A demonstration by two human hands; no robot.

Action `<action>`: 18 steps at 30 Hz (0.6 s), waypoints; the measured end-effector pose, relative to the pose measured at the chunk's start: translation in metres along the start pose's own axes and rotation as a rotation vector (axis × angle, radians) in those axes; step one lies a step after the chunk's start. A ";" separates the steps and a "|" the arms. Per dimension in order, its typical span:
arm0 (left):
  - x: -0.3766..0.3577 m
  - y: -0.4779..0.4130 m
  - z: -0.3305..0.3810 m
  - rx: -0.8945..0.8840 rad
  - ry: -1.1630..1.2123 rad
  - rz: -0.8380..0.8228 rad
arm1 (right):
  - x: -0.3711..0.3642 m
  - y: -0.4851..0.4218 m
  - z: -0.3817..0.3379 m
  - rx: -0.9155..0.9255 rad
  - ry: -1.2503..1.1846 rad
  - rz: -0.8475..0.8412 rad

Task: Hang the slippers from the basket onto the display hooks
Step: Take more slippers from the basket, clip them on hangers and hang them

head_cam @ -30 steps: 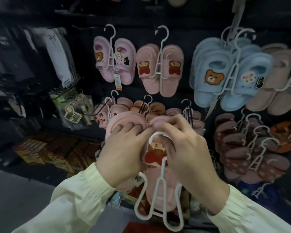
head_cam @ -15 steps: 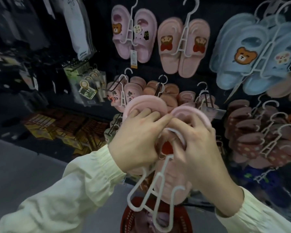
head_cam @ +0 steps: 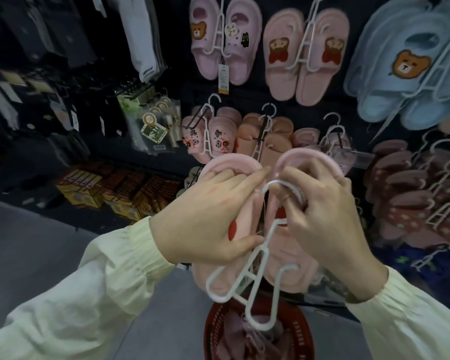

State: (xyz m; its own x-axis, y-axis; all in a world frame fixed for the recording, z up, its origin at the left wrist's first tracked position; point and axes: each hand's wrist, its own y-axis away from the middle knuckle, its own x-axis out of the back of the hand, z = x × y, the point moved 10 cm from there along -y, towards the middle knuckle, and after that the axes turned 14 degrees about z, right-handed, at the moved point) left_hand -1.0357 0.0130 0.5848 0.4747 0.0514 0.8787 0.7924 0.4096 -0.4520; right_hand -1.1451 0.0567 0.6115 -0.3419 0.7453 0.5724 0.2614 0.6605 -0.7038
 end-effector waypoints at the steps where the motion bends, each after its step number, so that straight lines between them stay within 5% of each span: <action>1: 0.002 0.003 0.000 0.001 0.019 0.003 | 0.000 -0.002 0.001 0.006 0.010 0.007; 8: 0.004 0.021 0.000 -0.017 0.005 -0.010 | 0.000 -0.017 -0.005 0.029 0.010 0.067; 18: 0.014 0.028 -0.006 -0.064 -0.348 0.071 | -0.002 -0.038 -0.011 0.060 0.036 0.107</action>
State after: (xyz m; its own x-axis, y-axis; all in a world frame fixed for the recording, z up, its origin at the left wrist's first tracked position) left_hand -1.0045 0.0195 0.5837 0.3789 0.3896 0.8394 0.7899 0.3365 -0.5127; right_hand -1.1439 0.0315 0.6417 -0.2823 0.8144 0.5070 0.2401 0.5716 -0.7846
